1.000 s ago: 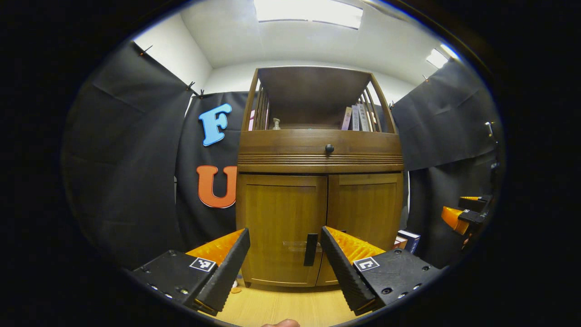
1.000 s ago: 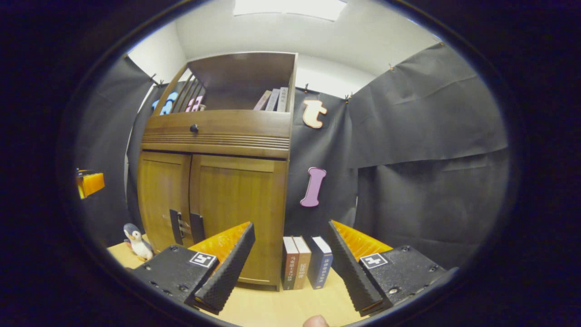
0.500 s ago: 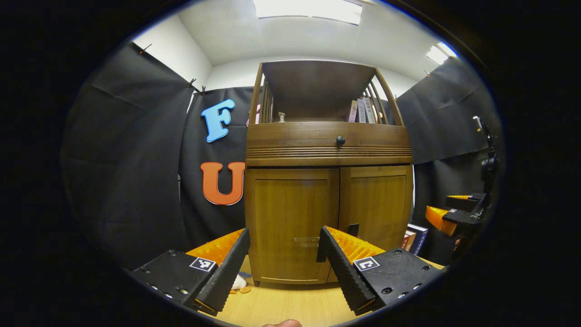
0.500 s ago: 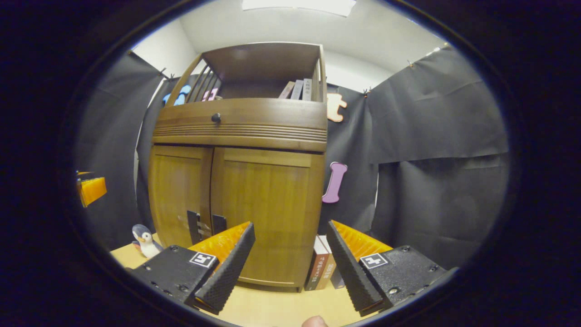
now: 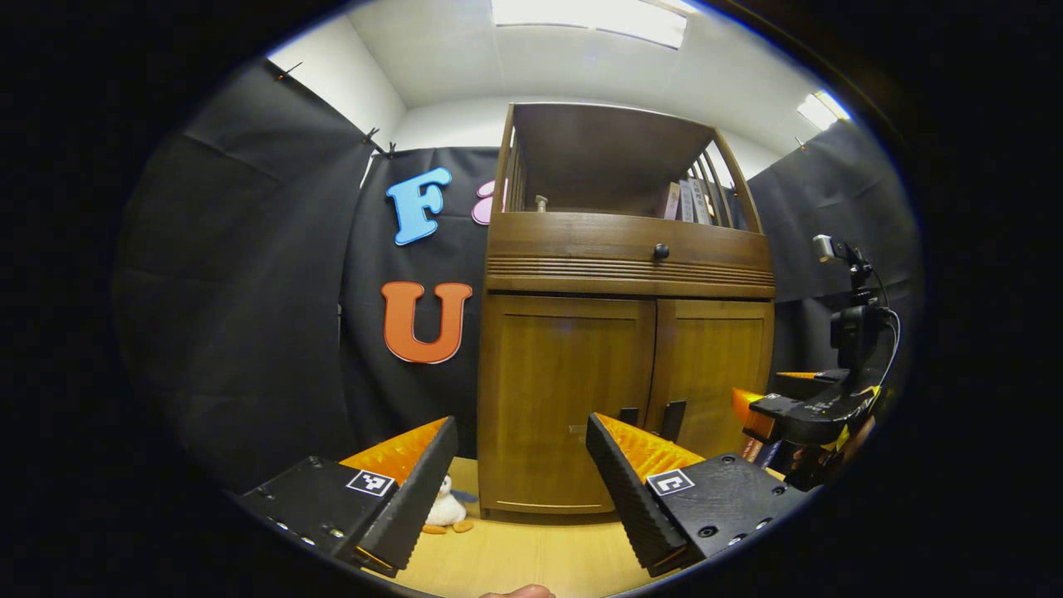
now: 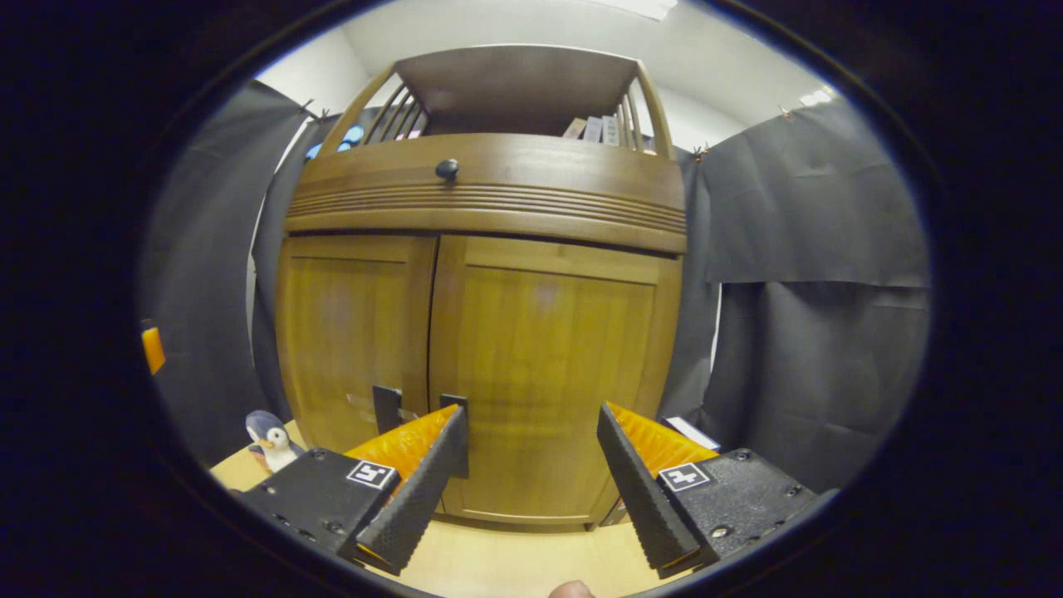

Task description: Open the right door of the double-door shoe cabinet with the right hand, and open the left door with the left hand.

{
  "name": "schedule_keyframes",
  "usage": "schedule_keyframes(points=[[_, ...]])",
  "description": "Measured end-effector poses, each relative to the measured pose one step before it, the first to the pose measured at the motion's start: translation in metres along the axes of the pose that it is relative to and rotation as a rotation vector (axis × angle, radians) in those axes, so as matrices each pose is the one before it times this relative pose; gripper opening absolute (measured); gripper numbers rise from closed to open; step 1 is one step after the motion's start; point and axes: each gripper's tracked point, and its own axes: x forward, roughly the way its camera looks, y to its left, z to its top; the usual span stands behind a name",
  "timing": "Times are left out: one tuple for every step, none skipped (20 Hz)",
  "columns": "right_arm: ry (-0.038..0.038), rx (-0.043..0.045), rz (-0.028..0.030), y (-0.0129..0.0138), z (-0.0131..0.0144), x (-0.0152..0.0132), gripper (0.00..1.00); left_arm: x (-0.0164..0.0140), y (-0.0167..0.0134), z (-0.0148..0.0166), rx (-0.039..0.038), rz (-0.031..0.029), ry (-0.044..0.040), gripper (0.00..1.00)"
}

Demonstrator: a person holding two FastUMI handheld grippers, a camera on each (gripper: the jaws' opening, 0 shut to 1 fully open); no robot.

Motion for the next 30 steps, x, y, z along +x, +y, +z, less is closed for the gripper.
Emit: schedule_keyframes(points=[[0.0101,0.00355,0.02019,0.00863,-0.00196,0.00498,1.0,-0.00187,0.00578,-0.00164,-0.00021,0.01666,0.00107,0.95],[0.0148,0.00148,0.01933,0.00665,-0.0036,0.00509,1.0,-0.00259,0.00357,-0.00079,-0.00247,0.01979,0.00069,0.95],[0.02077,0.00133,0.01734,0.0073,-0.00425,0.0071,1.0,-0.00228,0.00297,0.00154,-0.00181,0.02421,-0.00411,0.95],[0.03041,-0.00606,0.0096,0.00454,-0.00662,0.00714,1.0,-0.00285,0.00222,0.00151,0.0015,0.03072,-0.00172,0.95],[0.02259,-0.00308,0.00781,0.00334,-0.00567,0.00823,0.99,-0.00354,0.00354,-0.00052,0.00125,0.03312,-0.00037,0.95],[0.0102,0.00572,0.02638,0.00751,-0.00326,0.01101,0.98,-0.00497,0.00369,0.0002,-0.0014,0.03296,-0.00083,0.95],[0.01022,0.00383,0.03041,0.00793,-0.00387,0.00788,0.99,-0.01074,0.00634,-0.00218,-0.00563,0.03029,-0.00299,1.0],[0.01085,-0.00198,0.02491,0.00514,-0.00418,0.0077,0.97,-0.00604,0.00229,0.00098,-0.00547,0.0282,-0.00191,1.0],[0.01014,-0.00543,0.01926,0.00421,-0.00381,0.00773,0.95,-0.00704,0.0013,-0.00054,0.00019,0.0294,0.00303,0.95],[0.00823,-0.00256,0.00885,0.00271,-0.00304,0.00857,0.94,-0.00667,0.00316,-0.00028,0.00756,0.03139,0.00381,0.95],[0.00816,0.00255,0.004,0.00063,-0.00258,0.00842,0.91,-0.00683,0.00413,0.00073,0.00971,0.03222,0.00342,0.95],[0.00888,0.00757,-0.00464,-0.00185,-0.00317,0.00709,0.9,-0.00782,0.00406,0.00051,0.0075,0.03238,0.00003,0.95],[0.00802,0.00951,-0.00244,-0.00234,-0.00235,0.00652,0.89,-0.0076,0.00295,0.00001,0.00496,0.02896,0.00078,0.95],[0.00913,0.00808,-0.00631,-0.00298,-0.00366,0.007,0.88,-0.00697,0.00336,-0.00006,0.00403,0.02823,0.00072,0.95],[0.00382,0.00515,-0.00218,-0.0024,-0.00202,0.00607,0.87,-0.00563,0.00258,0.0009,0.00417,0.02532,0.00216,0.95],[0.00487,0.00176,-0.00788,-0.00351,-0.00339,0.00561,0.86,-0.00563,0.00149,0.00038,0.00483,0.02506,0.00246,0.95],[0.00534,0.00309,-0.00382,-0.00293,-0.00253,0.00515,0.85,-0.00559,0.00206,-0.00149,0.00453,0.02322,0.00405,0.95],[0.00313,0.00565,-0.00388,-0.00134,-0.00182,0.00624,0.84,-0.00478,0.00111,-0.00017,0.00443,0.0217,0.00473,0.95],[0.00225,0.00299,0.00355,-0.00032,-0.0022,0.0048,0.81,-0.00416,0.00033,0.00011,0.00241,0.01867,0.00607,0.95],[0.01214,-0.00224,0.00101,-0.00052,-0.00235,0.00461,0.78,-0.00229,-0.00042,-0.00069,0.00093,0.01579,0.00528,0.95],[-0.01629,-0.00022,-0.00614,-0.00147,0.00259,-0.00207,0.75,-0.00221,0.0003,-0.00124,0.00242,0.01739,0.00732,0.95],[-0.00634,-0.0026,0.0183,0.00404,-0.00005,0.00358,0.74,-0.00142,-0.00191,0.00017,0.00007,0.00775,0.00261,0.95],[0.01041,-0.00474,-0.0026,0.00046,-0.00249,0.00166,0.68,-0.00193,-0.00481,0.00045,-0.00155,0.00341,0.00029,0.95],[-0.00593,0.00675,0.00844,0.00153,-0.00047,-0.00006,0.62,-0.00058,-0.00465,0.00034,-0.00042,0.00099,0.00218,0.95],[0.01183,0.01317,0.03344,0.00695,-0.00178,0.00254,0.55,0.00061,-0.00634,0.00129,0.00243,-0.00554,-0.00403,0.95],[0.00451,0.00301,0.00138,0.00126,-0.00251,-0.00083,0.46,-0.00142,-0.00565,0.00213,0.00588,-0.00525,-0.00798,0.95],[0.00045,0.00157,0.00669,0.00007,0.00078,0.00008,0.37,0.00005,-0.00626,0.00213,0.00539,-0.00726,-0.00699,0.95],[0.00062,0.00635,0.01176,-0.00063,0.00013,-0.00001,0.37,0.0002,-0.00567,0.002,0.00434,-0.00834,-0.0061,0.95],[0.00229,0.00697,0.01334,0.00019,0.00022,-0.00042,0.35,-0.0002,-0.00497,0.00008,0.00309,-0.01095,-0.00223,0.95],[0.00344,0.00096,0.00958,-0.00165,-0.00041,-0.00106,0.34,0.00151,-0.00679,-0.00009,0.00169,-0.01635,-0.00557,0.95]])
